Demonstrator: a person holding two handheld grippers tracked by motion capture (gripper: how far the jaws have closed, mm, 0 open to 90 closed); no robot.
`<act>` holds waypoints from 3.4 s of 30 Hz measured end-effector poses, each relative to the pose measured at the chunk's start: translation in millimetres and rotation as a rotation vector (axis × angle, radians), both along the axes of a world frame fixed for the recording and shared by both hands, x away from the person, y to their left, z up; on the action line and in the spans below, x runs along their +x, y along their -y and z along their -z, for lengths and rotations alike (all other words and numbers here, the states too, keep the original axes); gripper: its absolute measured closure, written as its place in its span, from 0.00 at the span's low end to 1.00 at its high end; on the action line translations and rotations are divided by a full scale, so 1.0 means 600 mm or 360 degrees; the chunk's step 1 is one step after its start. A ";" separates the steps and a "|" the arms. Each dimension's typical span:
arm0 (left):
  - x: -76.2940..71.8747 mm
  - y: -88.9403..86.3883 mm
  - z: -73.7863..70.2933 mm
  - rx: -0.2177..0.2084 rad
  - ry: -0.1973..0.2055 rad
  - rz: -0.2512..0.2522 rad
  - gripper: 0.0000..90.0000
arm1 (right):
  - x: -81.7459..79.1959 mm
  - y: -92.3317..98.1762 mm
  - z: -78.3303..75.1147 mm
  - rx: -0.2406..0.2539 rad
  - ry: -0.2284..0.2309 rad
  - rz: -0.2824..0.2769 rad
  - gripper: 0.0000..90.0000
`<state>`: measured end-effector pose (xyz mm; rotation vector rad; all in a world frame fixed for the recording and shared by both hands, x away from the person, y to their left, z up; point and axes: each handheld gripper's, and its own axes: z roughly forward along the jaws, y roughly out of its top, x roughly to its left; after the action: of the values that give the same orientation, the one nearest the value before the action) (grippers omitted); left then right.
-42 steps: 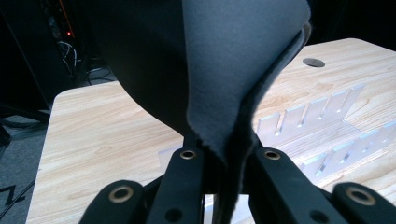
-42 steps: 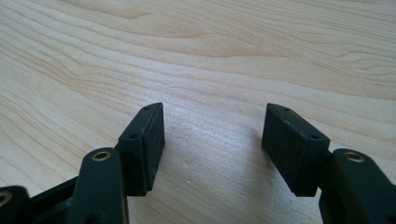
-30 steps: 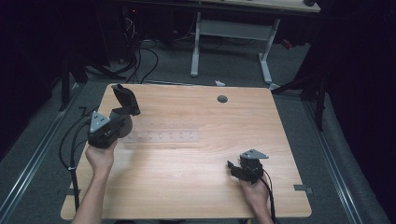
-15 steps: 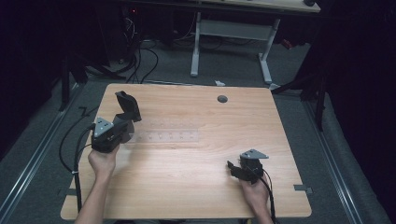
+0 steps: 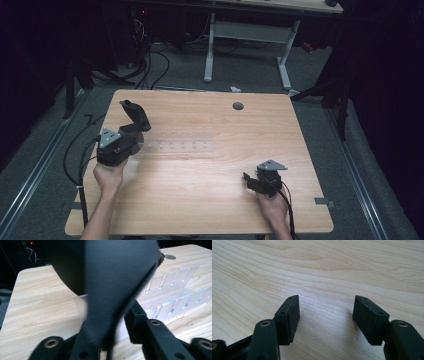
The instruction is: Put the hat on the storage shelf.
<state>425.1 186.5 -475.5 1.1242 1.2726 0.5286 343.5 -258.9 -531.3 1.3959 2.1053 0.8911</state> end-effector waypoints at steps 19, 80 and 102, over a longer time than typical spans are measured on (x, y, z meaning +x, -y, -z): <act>-0.032 -0.024 -0.005 -0.0061 -0.0108 -0.0052 0.47 | 0.000 0.000 0.000 0.0000 -0.0001 -0.0003 0.42; -0.163 0.044 0.010 -0.0060 -0.0059 0.0226 0.45 | 0.000 0.000 0.000 -0.0001 0.0000 -0.0003 0.42; -0.142 0.106 0.028 -0.0075 -0.0138 0.0394 0.45 | 0.000 0.000 0.000 -0.0003 -0.0001 -0.0003 0.42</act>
<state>340.1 123.1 -492.2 1.2551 1.1919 0.2662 343.3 -258.8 -531.3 1.3936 2.1076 0.8897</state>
